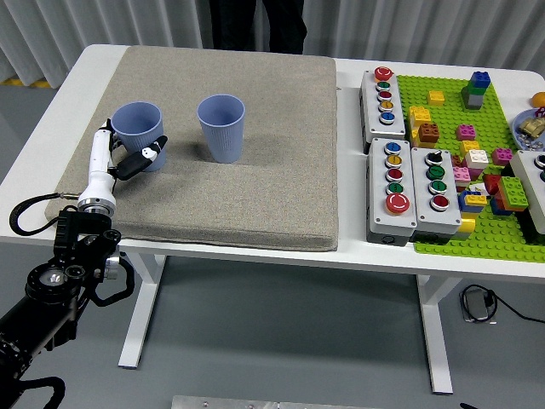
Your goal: Pick cup pour cup place
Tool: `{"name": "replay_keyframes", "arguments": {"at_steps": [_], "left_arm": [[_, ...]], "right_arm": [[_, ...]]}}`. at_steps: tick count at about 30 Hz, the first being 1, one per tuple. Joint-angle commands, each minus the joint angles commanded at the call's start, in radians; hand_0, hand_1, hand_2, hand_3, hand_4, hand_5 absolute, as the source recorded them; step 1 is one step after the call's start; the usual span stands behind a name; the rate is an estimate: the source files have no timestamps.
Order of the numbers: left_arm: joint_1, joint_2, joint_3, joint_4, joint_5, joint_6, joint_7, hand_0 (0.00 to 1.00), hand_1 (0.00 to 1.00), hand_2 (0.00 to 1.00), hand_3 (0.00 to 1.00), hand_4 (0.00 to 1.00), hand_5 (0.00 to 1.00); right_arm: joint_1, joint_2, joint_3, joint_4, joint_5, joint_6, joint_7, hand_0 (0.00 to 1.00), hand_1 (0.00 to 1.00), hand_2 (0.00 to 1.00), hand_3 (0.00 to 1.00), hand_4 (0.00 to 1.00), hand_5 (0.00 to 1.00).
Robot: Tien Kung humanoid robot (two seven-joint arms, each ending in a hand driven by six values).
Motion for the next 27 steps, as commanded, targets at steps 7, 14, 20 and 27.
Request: {"name": "replay_keyframes", "arguments": {"at_steps": [7, 14, 20, 27], "left_arm": [[0.006, -0.001, -0.006, -0.006, 0.012, -0.027, 0.001, 0.751, 0.754, 0.890, 0.874, 0.921, 0.307], [0.013, -0.002, -0.017, -0.018, 0.025, -0.050, 0.006, 0.792, 0.801, 0.976, 0.998, 0.953, 0.333], [0.011, 0.001, -0.032, -0.030, 0.033, -0.068, 0.010, 0.830, 0.842, 0.998, 0.998, 0.980, 0.358], [0.018, 0.005, -0.052, -0.043, 0.053, -0.073, 0.025, 0.854, 0.858, 0.998, 0.998, 0.998, 0.399]], "right_arm": [[-0.002, 0.000, 0.000, 0.000, -0.002, 0.000, 0.000, 0.658, 0.653, 0.670, 0.645, 0.443, 0.115], [-0.004, 0.000, 0.001, 0.000, -0.004, 0.001, 0.000, 0.658, 0.652, 0.670, 0.645, 0.443, 0.116], [0.000, -0.001, -0.002, 0.000, 0.002, 0.001, 0.001, 0.657, 0.652, 0.670, 0.645, 0.443, 0.115], [0.001, -0.002, -0.005, 0.000, 0.009, 0.001, 0.003, 0.657, 0.652, 0.670, 0.644, 0.444, 0.115]]}}
